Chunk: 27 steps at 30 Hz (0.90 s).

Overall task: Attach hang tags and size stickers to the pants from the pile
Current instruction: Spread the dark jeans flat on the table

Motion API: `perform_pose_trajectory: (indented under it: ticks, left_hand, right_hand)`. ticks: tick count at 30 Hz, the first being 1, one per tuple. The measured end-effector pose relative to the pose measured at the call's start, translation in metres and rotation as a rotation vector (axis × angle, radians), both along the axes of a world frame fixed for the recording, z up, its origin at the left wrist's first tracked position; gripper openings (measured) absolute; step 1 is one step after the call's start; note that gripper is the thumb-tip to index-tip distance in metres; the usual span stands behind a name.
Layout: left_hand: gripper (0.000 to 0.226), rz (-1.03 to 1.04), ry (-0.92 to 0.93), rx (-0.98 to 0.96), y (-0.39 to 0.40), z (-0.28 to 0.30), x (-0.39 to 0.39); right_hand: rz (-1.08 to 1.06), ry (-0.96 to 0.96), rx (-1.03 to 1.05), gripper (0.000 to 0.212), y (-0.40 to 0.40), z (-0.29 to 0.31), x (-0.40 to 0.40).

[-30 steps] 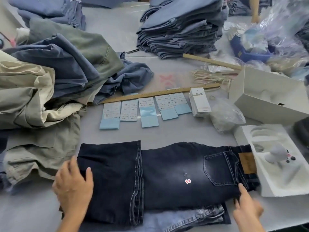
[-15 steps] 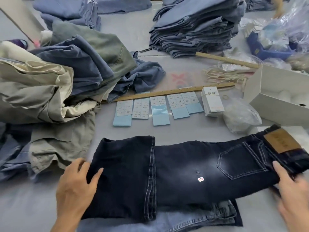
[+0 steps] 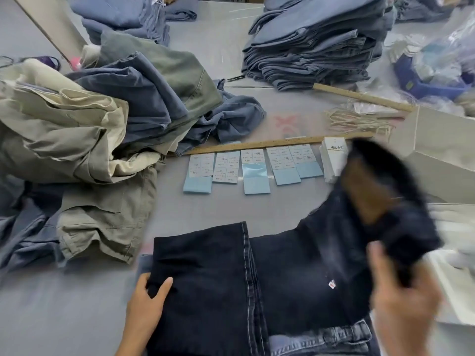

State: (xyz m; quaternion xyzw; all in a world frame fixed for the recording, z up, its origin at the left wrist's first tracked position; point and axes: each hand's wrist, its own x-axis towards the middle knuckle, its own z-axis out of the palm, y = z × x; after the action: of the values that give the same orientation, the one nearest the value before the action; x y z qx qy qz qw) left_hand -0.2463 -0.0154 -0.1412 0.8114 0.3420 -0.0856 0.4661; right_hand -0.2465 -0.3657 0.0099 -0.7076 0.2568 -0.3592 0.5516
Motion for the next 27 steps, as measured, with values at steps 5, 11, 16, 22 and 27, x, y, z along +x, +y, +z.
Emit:
perform_pose_trajectory:
  ticks: [5, 11, 16, 22, 27]
  left_hand:
    - [0.012, 0.147, -0.325, -0.090, -0.016, 0.025, 0.014]
    - [0.046, -0.077, -0.080, -0.304, -0.016, 0.020, 0.018]
    - [0.042, -0.235, -0.151, 0.081, -0.005, 0.028, 0.020]
    - [0.091, -0.246, 0.023, 0.373, 0.007, 0.019, 0.017]
    - [0.102, -0.173, 0.149, 0.351, 0.014, 0.014, 0.022]
  right_hand:
    - [0.773, -0.080, -0.524, 0.039, 0.113, -0.059, -0.029]
    - [1.296, 0.628, -0.982, 0.041, 0.154, -0.113, -0.055]
    - [0.931, 0.365, -0.464, 0.048, 0.094, -0.095, -0.016]
    - [0.568, 0.822, -0.343, 0.057, 0.015, -0.117, 0.029]
    - [0.506, 0.881, -0.272, 0.068, 0.003, -0.124, 0.047]
